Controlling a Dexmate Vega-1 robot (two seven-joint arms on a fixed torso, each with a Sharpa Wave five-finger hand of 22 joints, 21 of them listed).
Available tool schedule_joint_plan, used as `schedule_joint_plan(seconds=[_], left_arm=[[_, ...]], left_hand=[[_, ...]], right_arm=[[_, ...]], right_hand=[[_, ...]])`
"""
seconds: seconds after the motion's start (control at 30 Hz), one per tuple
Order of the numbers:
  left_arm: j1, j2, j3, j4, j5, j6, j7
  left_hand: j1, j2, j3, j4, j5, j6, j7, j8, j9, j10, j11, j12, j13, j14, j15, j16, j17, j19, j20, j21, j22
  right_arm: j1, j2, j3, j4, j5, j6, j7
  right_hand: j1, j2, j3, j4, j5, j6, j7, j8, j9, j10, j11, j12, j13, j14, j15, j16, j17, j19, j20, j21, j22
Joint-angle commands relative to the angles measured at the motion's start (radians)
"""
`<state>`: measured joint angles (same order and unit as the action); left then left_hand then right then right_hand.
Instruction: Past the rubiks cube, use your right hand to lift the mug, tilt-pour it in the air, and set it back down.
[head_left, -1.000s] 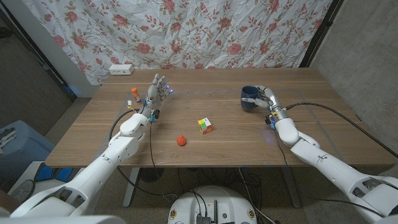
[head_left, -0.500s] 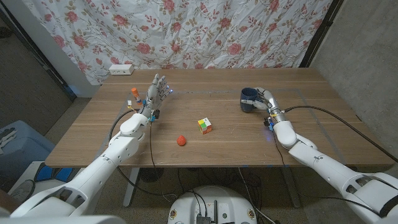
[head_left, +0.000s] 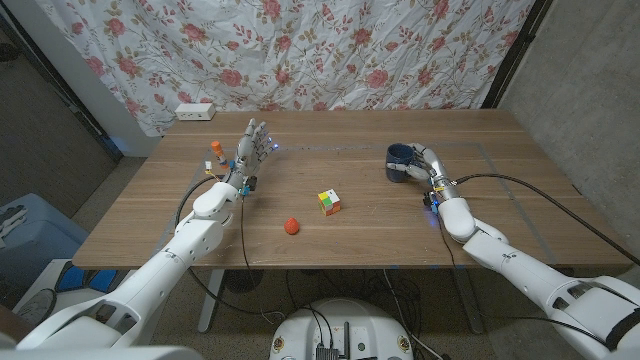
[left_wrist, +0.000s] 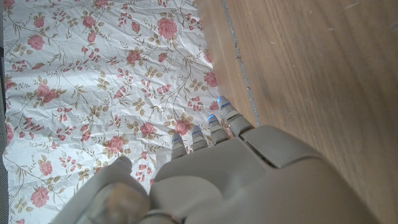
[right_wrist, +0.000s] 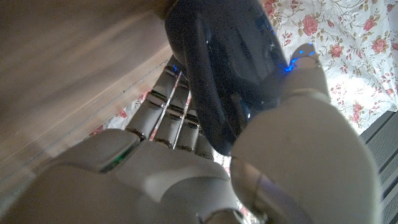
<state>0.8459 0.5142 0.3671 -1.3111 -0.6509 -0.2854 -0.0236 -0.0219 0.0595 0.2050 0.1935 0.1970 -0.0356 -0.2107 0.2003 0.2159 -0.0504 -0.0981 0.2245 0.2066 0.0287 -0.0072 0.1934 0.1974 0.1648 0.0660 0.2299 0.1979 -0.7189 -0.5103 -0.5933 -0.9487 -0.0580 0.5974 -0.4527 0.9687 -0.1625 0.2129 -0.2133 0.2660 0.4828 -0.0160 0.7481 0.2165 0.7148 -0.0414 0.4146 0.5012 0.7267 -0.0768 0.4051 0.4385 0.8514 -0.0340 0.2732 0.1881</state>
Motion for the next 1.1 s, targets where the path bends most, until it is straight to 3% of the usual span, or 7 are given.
schedule_joint_plan(seconds=[0.03, 0.33, 0.5, 0.57, 0.7, 0.93, 1.1], left_arm=[[0.0, 0.0, 0.0, 0.0, 0.0, 0.0, 0.0], [0.0, 0.0, 0.0, -0.001, 0.0, 0.0, 0.0], [0.001, 0.001, 0.0, -0.001, 0.0, 0.0, 0.0], [0.001, 0.001, 0.0, -0.001, 0.0, 0.0, 0.0], [0.001, 0.0, 0.0, -0.001, 0.0, 0.0, 0.0], [0.0, 0.0, 0.0, -0.001, 0.0, 0.0, 0.0], [0.0, 0.001, 0.0, -0.001, 0.0, 0.0, 0.0]], left_hand=[[-0.003, 0.118, 0.006, 0.001, 0.004, -0.002, -0.006, 0.002, 0.003, -0.004, -0.005, 0.004, 0.005, 0.008, -0.004, 0.005, 0.005, 0.009, 0.0, 0.006, 0.003], [-0.003, 0.119, 0.006, 0.001, 0.004, -0.001, -0.006, 0.003, 0.003, -0.004, -0.006, 0.004, 0.005, 0.008, -0.003, 0.005, 0.005, 0.009, 0.0, 0.006, 0.003], [-0.003, 0.119, 0.006, 0.001, 0.004, -0.002, -0.006, 0.002, 0.003, -0.004, -0.006, 0.004, 0.005, 0.008, -0.004, 0.005, 0.005, 0.009, 0.0, 0.006, 0.003], [-0.003, 0.119, 0.006, 0.001, 0.004, -0.002, -0.005, 0.002, 0.003, -0.004, -0.007, 0.004, 0.005, 0.008, -0.004, 0.005, 0.005, 0.009, 0.0, 0.006, 0.003], [-0.003, 0.118, 0.006, 0.001, 0.004, -0.001, -0.007, 0.003, 0.003, -0.004, -0.006, 0.004, 0.005, 0.009, -0.004, 0.005, 0.005, 0.009, -0.001, 0.006, 0.003], [-0.003, 0.118, 0.006, 0.001, 0.004, -0.003, -0.007, 0.002, 0.003, -0.004, -0.007, 0.004, 0.005, 0.007, -0.004, 0.005, 0.005, 0.009, -0.001, 0.006, 0.003], [-0.003, 0.118, 0.006, 0.001, 0.004, -0.001, -0.007, 0.003, 0.003, -0.003, -0.008, 0.004, 0.005, 0.008, -0.004, 0.005, 0.005, 0.009, -0.001, 0.006, 0.003]], right_arm=[[-0.016, -0.013, -0.005, -0.023, 0.011, -0.025, 0.019], [-0.036, -0.036, 0.002, -0.079, 0.026, -0.063, 0.052], [-0.047, -0.049, 0.006, -0.105, 0.037, -0.077, 0.076], [-0.051, -0.054, 0.008, -0.117, 0.041, -0.084, 0.087], [-0.062, -0.067, 0.014, -0.145, 0.053, -0.1, 0.109], [-0.079, -0.09, 0.023, -0.19, 0.067, -0.131, 0.141], [-0.092, -0.109, 0.031, -0.229, 0.079, -0.161, 0.168]], right_hand=[[0.135, 0.199, 0.033, 0.053, -0.004, 0.149, -0.175, 0.041, 0.001, 0.088, -0.106, -0.016, -0.006, -0.021, -0.124, -0.003, 0.006, -0.013, 0.003, -0.002, 0.004], [0.114, 0.173, 0.007, 0.06, -0.017, 0.074, -0.186, 0.004, -0.007, 0.022, -0.092, -0.065, -0.02, -0.069, -0.11, -0.008, 0.015, -0.027, 0.027, -0.008, 0.001], [0.095, 0.149, -0.015, 0.064, -0.037, -0.028, -0.184, -0.049, -0.015, -0.032, -0.072, -0.105, -0.03, -0.104, -0.081, -0.01, 0.019, -0.044, 0.053, -0.018, -0.001], [0.09, 0.145, -0.018, 0.065, -0.041, -0.031, -0.183, -0.052, -0.016, -0.043, -0.073, -0.112, -0.031, -0.115, -0.077, -0.013, 0.018, -0.051, 0.059, -0.021, -0.002], [0.072, 0.133, -0.03, 0.069, -0.058, -0.104, -0.176, -0.095, -0.021, -0.092, -0.057, -0.144, -0.039, -0.163, -0.044, -0.03, 0.015, -0.061, 0.073, -0.029, -0.003], [0.044, 0.115, -0.045, 0.074, -0.077, -0.164, -0.18, -0.138, -0.024, -0.138, -0.048, -0.173, -0.046, -0.209, -0.007, -0.05, 0.006, -0.085, 0.099, -0.043, -0.004], [0.011, 0.099, -0.059, 0.08, -0.082, -0.235, -0.17, -0.186, -0.026, -0.192, -0.038, -0.197, -0.049, -0.264, 0.027, -0.081, -0.009, -0.104, 0.119, -0.054, -0.005]])
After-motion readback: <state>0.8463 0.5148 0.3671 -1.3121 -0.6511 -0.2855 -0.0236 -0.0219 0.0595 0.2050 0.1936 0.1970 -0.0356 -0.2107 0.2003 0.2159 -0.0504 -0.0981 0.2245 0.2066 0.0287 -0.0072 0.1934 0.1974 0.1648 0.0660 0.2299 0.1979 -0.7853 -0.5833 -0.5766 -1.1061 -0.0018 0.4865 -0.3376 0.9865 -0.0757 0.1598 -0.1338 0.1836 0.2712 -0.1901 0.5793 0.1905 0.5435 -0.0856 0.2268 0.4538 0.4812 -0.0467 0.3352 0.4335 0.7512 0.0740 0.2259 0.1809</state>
